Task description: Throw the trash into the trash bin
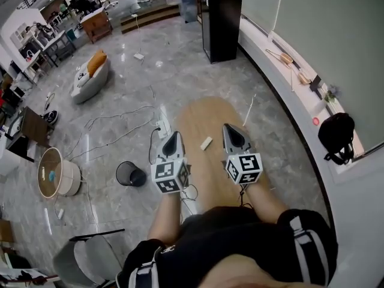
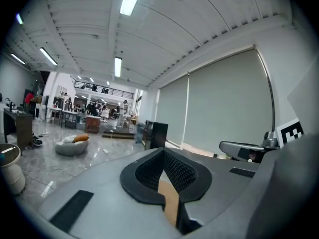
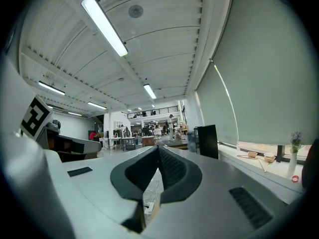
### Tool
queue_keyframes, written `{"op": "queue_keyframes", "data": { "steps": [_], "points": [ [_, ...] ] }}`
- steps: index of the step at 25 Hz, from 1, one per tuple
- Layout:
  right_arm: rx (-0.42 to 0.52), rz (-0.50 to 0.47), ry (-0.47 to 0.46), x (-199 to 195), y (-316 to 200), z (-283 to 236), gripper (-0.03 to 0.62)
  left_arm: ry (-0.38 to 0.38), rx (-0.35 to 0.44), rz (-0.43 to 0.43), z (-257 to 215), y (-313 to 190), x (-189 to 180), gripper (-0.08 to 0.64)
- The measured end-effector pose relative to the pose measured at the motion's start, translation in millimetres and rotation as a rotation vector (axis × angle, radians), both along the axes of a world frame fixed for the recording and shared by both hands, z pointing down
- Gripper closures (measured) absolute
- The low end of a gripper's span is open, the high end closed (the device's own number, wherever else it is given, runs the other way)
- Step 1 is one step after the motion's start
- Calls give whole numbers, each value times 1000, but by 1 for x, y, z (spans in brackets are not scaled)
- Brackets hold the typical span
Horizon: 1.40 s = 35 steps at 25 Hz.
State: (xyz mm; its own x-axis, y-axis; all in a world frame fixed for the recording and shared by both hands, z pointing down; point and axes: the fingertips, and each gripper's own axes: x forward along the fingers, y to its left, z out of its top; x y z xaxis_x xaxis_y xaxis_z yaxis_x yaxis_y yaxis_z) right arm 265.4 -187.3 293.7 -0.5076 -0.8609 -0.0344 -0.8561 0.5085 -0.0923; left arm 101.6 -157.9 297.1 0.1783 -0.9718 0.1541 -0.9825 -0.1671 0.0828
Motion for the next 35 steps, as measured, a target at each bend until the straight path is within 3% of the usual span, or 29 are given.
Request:
{"op": "queue_keyframes", "data": {
  "steps": [6,13,21,29,32,35],
  "points": [
    [-54,51,-9,16,-6,23,581,-17,-27,42,14,-4,16,548],
    [-162,58,-13,0,-22,67,580,-17,-89,58,46,-12,3,548],
    [-289,107,42,-16,-40,137,580,25,-243,84,128,-26,-10,548],
    [-466,123,70,-43,-61,240,576,54,-367,115,202,-40,-29,548],
    [-558,143,50,-54,-73,293,509,51,-411,129,234,-44,-38,548],
    [-660,171,22,-62,-86,346,487,45,-453,132,266,-46,-50,548]
  ]
}}
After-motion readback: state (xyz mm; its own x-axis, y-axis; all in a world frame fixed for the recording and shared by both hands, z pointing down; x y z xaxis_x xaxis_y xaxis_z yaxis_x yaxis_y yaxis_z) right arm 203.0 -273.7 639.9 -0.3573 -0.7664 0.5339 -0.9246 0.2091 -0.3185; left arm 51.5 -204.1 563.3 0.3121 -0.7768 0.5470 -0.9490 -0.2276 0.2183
